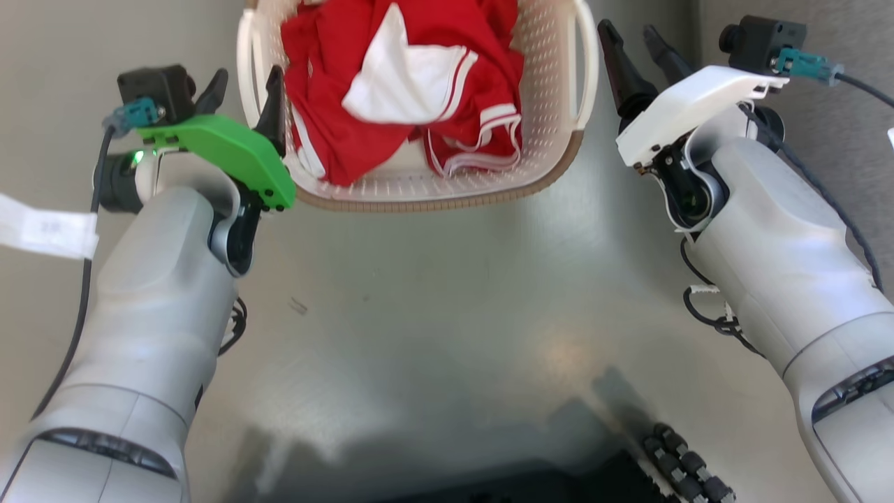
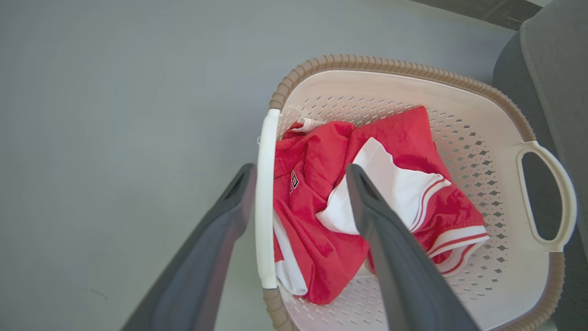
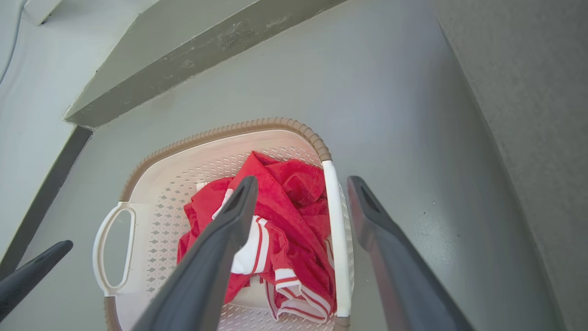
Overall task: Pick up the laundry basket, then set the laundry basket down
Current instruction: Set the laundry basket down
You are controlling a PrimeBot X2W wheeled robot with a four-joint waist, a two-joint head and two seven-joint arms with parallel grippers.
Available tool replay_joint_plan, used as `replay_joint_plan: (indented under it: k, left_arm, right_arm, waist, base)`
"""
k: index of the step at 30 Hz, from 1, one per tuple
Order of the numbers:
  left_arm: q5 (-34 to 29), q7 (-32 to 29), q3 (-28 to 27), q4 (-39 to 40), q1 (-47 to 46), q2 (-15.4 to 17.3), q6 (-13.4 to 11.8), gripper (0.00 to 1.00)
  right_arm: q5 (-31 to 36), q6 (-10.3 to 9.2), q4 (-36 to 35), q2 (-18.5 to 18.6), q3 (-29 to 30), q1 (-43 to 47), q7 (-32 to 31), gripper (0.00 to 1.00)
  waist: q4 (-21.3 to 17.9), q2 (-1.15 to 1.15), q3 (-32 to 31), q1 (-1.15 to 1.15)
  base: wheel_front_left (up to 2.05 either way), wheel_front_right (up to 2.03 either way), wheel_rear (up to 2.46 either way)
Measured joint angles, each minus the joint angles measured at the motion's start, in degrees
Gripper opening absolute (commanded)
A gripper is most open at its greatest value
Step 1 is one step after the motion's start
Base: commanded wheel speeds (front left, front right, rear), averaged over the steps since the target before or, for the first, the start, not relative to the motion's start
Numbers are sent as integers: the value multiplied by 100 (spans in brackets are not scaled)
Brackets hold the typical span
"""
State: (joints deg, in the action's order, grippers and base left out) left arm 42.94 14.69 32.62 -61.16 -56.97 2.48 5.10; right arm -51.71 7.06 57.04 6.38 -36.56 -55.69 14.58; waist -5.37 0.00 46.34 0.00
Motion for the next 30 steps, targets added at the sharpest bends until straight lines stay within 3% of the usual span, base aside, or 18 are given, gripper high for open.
replay_joint_plan:
  k: [30]
  left_arm:
    - [-485, -2, -1003, 1690, 1847, 202, 152, 100]
  right_arm:
    - [739, 0, -1365, 313, 761, 1664, 0, 100]
  waist:
    - [17, 0, -2357, -1]
  base:
    - [0, 0, 0]
